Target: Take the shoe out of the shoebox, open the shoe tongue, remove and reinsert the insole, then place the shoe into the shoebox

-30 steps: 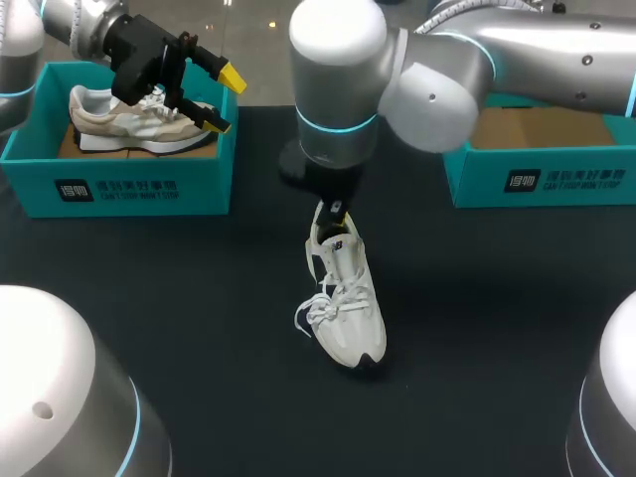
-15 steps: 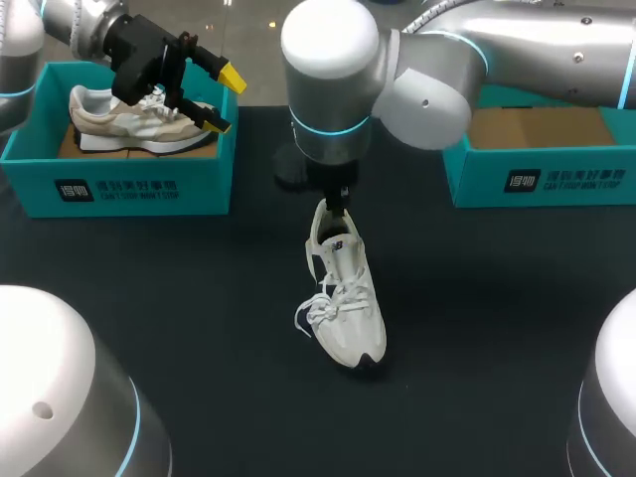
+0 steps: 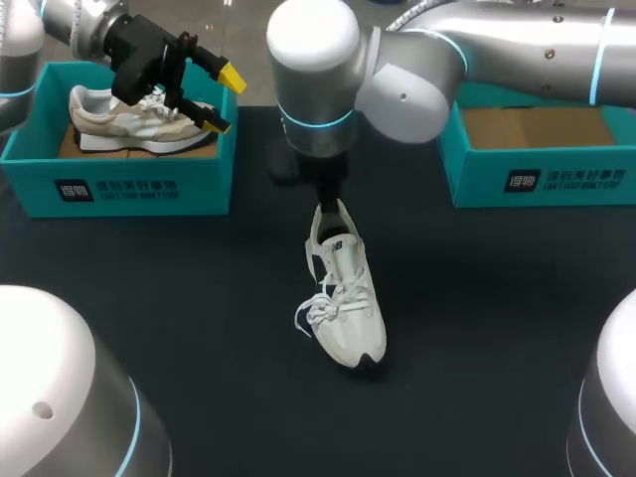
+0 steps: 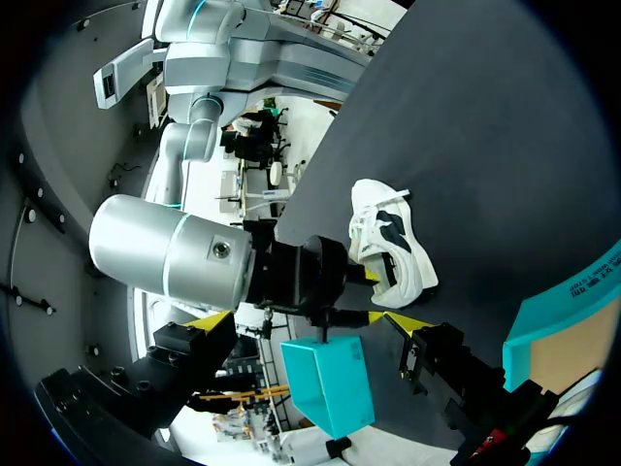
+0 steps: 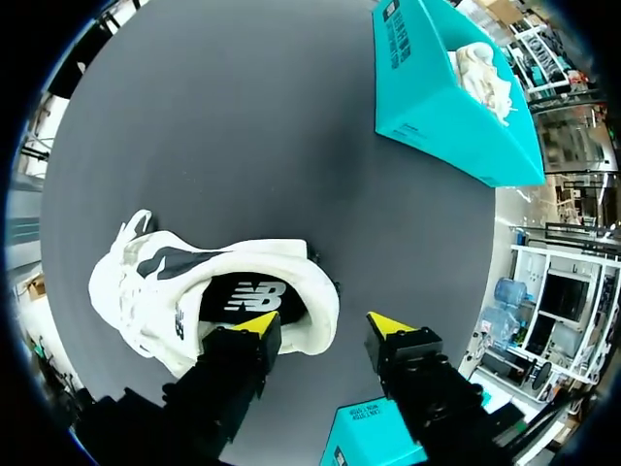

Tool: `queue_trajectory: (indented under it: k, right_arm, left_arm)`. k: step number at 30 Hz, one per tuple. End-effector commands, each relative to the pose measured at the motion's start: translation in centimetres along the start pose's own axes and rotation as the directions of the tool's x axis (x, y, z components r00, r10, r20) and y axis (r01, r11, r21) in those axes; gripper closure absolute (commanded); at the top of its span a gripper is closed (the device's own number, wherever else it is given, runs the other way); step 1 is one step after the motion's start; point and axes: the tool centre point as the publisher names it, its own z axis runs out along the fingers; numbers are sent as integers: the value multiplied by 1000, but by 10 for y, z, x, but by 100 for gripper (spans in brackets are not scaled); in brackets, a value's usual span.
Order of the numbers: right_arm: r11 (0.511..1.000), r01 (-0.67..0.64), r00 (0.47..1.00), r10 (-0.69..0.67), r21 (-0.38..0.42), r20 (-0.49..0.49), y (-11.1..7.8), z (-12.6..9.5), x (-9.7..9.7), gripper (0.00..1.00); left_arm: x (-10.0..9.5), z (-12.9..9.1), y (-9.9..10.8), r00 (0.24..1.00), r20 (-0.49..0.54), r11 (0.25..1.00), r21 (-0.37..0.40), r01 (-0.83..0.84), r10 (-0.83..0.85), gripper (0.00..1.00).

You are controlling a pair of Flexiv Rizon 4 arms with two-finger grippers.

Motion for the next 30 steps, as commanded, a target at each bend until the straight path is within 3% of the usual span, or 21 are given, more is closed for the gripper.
queue_trajectory:
  k: [1,7,12,17,24,30]
  right_arm:
    - [1000,2,1000,-1,17,-22,7,17,-4,36]
    - [999,9,999,-7,35,-39,5,38,-5,40]
    - [999,20,998,-18,35,-62,9,57,-3,35]
    - [999,21,997,-18,42,-79,9,71,0,37]
    - [999,18,995,-13,50,-95,4,80,2,43]
    - [999,-8,996,12,44,-89,-1,78,1,42]
  left_arm:
    - [0,-1,0,1000,-4,1000,2,-1,1,0]
    - [0,-1,0,1000,-4,1000,2,-1,1,0]
    - [0,-1,0,1000,-4,1000,2,-1,1,0]
    - [0,-1,0,1000,-4,1000,2,-1,1,0]
    - [0,-1,0,1000,-4,1000,2,-1,1,0]
    - [0,-1,0,1000,-4,1000,2,-1,1,0]
